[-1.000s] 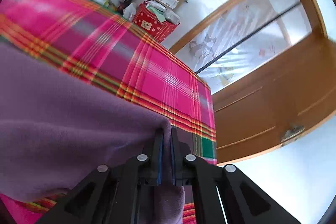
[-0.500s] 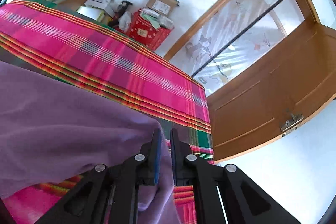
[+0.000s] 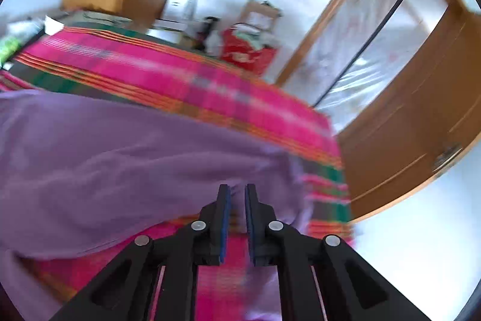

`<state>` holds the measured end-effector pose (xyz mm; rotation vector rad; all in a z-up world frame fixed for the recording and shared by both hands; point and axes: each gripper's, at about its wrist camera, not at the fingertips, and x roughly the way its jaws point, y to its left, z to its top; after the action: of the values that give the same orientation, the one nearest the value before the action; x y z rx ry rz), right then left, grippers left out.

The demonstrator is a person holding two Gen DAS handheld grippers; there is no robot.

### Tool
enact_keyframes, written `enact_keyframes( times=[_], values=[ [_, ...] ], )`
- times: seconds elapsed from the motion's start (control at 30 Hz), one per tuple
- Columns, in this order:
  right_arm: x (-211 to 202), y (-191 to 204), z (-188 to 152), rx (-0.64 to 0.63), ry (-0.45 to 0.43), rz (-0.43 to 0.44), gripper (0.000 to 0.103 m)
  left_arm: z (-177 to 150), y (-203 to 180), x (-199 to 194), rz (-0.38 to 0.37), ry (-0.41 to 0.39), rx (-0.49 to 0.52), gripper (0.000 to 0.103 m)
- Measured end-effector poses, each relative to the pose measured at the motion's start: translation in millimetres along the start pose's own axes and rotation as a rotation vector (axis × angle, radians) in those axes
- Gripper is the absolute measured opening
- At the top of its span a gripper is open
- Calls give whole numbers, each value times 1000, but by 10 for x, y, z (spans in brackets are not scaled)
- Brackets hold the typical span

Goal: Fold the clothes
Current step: 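Lift and pull the fleece with both grippers across the bed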

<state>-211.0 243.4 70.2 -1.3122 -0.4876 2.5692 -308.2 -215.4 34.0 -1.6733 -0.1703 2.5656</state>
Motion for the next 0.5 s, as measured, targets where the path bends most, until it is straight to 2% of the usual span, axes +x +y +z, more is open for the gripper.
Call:
enact_keyframes(
  times=[0.37,0.5],
  values=[
    [-273,520,-108,-56,-22,89,10,-148,260,-69,-68,22,-95,23],
    [-315,676,-129,-69,-23,112,10,-211,319,-20,-109,54,-119,23]
  ],
)
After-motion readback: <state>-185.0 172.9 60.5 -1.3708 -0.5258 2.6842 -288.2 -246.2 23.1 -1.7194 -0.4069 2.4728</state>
